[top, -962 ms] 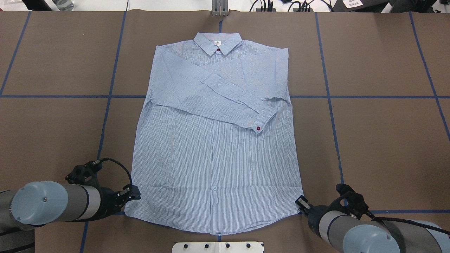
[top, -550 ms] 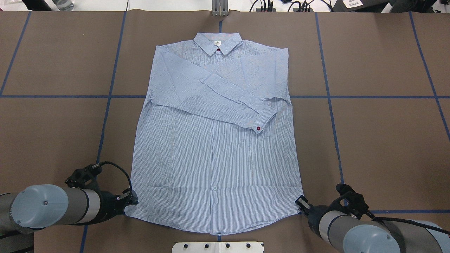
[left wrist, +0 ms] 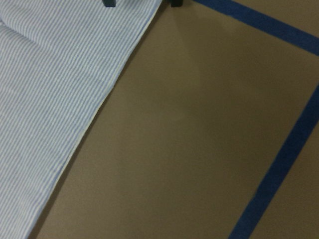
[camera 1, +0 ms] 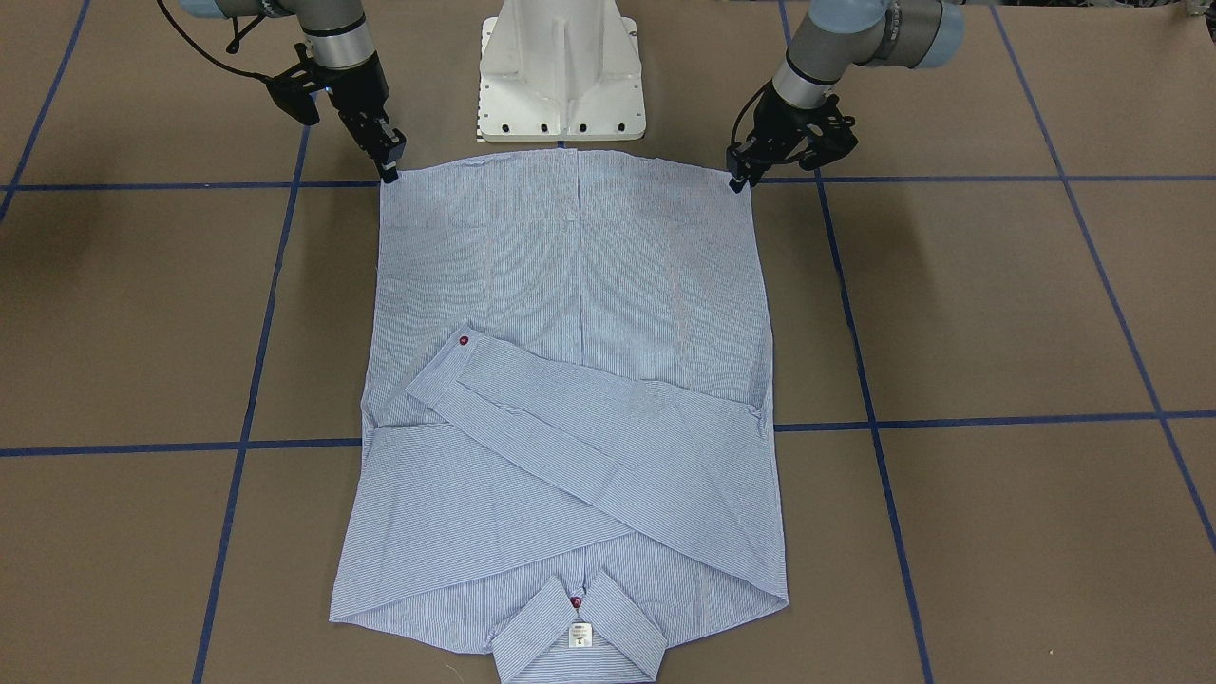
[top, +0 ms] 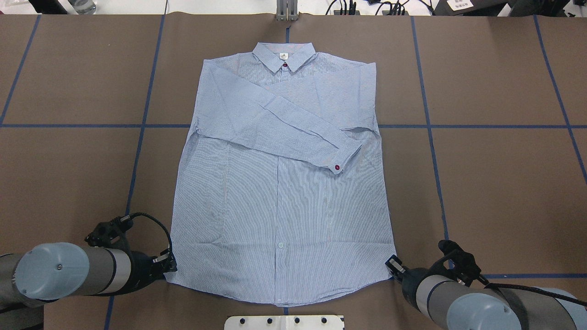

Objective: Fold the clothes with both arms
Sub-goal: 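Lower both grippers to the two hem corners nearest the robot and grasp, then lift the hem with both grippers and fold it toward the collar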

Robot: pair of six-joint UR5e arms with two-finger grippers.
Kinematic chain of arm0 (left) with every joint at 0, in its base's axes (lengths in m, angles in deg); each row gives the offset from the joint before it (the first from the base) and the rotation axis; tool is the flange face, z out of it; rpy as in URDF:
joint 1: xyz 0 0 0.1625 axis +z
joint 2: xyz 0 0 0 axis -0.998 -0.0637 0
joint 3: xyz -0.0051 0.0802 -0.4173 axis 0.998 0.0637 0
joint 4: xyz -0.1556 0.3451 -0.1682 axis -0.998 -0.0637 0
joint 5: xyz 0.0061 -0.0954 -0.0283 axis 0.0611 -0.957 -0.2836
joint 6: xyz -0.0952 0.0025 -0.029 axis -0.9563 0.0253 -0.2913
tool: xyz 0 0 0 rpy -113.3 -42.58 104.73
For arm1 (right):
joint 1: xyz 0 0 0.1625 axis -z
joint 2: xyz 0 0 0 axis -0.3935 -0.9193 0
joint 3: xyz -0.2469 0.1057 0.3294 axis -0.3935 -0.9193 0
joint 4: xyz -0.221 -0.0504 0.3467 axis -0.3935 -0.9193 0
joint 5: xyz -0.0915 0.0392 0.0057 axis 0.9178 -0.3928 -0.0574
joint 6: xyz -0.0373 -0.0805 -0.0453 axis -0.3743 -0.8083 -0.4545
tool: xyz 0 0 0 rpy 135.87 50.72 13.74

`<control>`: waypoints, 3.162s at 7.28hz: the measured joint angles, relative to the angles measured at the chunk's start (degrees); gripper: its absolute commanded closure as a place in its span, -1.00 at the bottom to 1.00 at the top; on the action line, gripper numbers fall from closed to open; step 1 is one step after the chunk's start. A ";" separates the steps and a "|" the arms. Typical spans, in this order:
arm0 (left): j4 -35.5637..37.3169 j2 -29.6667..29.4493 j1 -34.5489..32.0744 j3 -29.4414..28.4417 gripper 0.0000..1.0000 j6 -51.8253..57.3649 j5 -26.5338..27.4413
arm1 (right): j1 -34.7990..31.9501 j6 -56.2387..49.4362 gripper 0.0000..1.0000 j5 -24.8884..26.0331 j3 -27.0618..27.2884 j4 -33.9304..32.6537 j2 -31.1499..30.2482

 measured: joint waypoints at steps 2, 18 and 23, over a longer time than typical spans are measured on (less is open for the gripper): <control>1.49 0.02 0.04 1.11 1.00 -0.08 -0.10 | -0.04 0.01 1.00 0.00 0.17 -0.06 -0.01; 7.81 -4.86 -21.28 12.07 1.00 5.80 -11.42 | -16.85 -4.08 1.00 -8.99 9.72 -18.59 9.66; 7.86 -6.51 -26.94 5.94 1.00 8.56 -12.03 | -26.92 -7.10 1.00 -14.28 5.79 -19.03 13.52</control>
